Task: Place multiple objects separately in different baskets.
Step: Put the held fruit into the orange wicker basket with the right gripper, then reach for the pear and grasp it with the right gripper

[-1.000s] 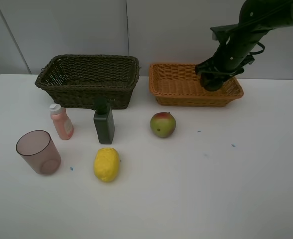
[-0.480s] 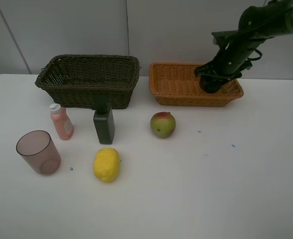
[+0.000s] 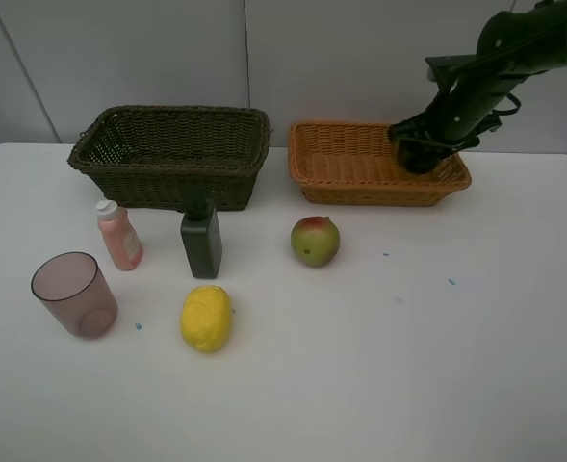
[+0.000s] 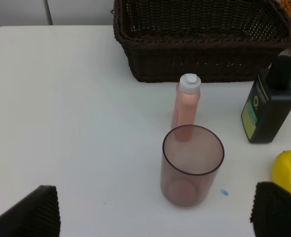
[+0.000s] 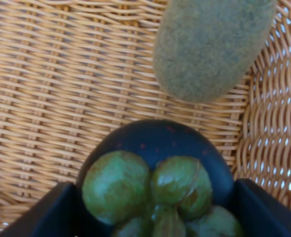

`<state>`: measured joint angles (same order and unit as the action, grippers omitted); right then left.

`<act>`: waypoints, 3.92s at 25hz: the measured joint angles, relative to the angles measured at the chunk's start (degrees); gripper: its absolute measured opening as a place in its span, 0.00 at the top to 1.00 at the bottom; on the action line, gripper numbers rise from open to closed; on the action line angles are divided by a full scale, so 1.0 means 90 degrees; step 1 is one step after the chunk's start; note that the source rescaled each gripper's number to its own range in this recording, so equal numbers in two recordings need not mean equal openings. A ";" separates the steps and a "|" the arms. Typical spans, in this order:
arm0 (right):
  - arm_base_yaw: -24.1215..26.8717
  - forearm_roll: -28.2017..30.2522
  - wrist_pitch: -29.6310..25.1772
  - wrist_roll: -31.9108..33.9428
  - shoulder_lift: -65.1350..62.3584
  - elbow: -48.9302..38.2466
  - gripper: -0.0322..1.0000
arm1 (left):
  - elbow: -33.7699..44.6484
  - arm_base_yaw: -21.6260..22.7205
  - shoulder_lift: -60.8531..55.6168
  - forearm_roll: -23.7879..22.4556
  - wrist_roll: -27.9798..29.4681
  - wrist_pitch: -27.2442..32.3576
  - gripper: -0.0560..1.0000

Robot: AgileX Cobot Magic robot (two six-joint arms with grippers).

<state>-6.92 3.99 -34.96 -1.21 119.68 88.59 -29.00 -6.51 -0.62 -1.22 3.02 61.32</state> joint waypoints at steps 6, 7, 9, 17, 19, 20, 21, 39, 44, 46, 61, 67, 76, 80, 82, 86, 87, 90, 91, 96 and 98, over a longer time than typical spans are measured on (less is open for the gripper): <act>0.0000 -0.0070 0.0028 0.0000 0.0000 0.0000 0.37 | 0.0000 0.0000 0.0000 0.0000 0.0000 0.0000 0.00; 0.0000 -0.0097 0.0036 0.0000 0.0000 0.0000 0.37 | 0.0000 0.0000 0.0000 0.0000 0.0000 0.0000 0.00; 0.0000 -0.0180 0.0041 0.0000 0.0000 0.0000 0.37 | 0.0000 0.0000 0.0000 0.0000 0.0000 0.0000 0.00; 0.0000 -0.0244 0.0480 0.0001 0.0000 0.0005 0.06 | 0.0000 0.0000 0.0000 0.0000 0.0000 0.0000 0.00; 0.0000 -0.0244 0.0567 0.0001 0.0000 0.0005 0.02 | 0.0000 0.0000 0.0000 0.0000 0.0000 0.0000 0.00; 0.0000 -0.0244 0.0585 0.0001 0.0000 0.0005 0.02 | 0.0000 0.0000 0.0000 0.0000 0.0000 0.0000 0.00; 0.0000 -0.0244 0.0593 0.0001 0.0000 0.0005 0.01 | 0.0000 0.0000 0.0000 0.0000 0.0000 0.0000 0.00; -0.0416 -0.0541 -0.1561 0.0878 -0.1326 0.0032 0.01 | 0.0000 0.0000 0.0000 0.0000 0.0000 0.0000 0.00; -0.1142 -0.0104 -0.2660 0.2010 -0.1828 0.0032 0.01 | 0.0000 0.0000 0.0000 0.0000 0.0000 0.0000 0.00; -0.1531 0.0125 -0.3000 0.2517 -0.1948 0.0032 0.01 | 0.0000 0.0000 0.0000 0.0000 0.0000 0.0000 0.00; -0.3952 0.0426 -0.3240 0.4795 -0.1300 0.0032 0.01 | 0.0000 0.0000 0.0000 0.0000 0.0000 0.0000 0.00; -0.4011 0.0426 -0.2639 0.5317 -0.0421 0.0032 0.01 | 0.0000 0.0000 0.0000 0.0000 0.0000 0.0000 0.00; -0.3662 0.0469 -0.2363 0.5490 -0.0143 0.0032 0.01 | 0.0000 0.0000 0.0000 0.0000 0.0000 0.0000 0.00; -0.3458 0.0495 -0.2278 0.5492 -0.0129 0.0032 0.01 | 0.0000 0.0000 0.0000 -0.0028 0.0000 0.0000 0.00; -0.3367 0.0502 -0.2262 0.5499 -0.0109 0.0032 0.01 | 0.0000 0.0000 0.0000 -0.0028 0.0000 0.0000 0.00; -0.3310 0.0575 -0.2187 0.5499 -0.0006 0.0032 0.01 | 0.0000 0.0000 0.0000 -0.0033 0.0000 0.0000 0.00; -0.3305 0.0575 -0.2142 0.5499 0.0040 0.0032 0.01 | 0.0000 0.0000 0.0000 -0.0033 0.0000 0.0000 0.00; -0.3268 0.0568 -0.2061 0.5499 0.0221 0.0032 0.01 | 0.0000 0.0000 0.0000 -0.0047 0.0000 0.0000 0.00; -0.3252 0.0568 -0.2047 0.5499 0.0278 0.0032 0.01 | 0.0000 0.0000 0.0000 -0.0048 0.0000 0.0000 0.00; -0.3156 0.0569 -0.1929 0.5493 0.0520 0.0032 0.01 | 0.0000 0.0000 0.0000 -0.0054 0.0000 0.0000 0.00; -0.3099 0.0569 -0.1888 0.5487 0.0554 0.0032 0.01 | 0.0000 0.0000 0.0000 -0.0054 0.0000 0.0000 0.00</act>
<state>-34.82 9.11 -51.95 48.17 124.66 88.87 -29.00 -6.51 -0.62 -1.70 3.02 61.32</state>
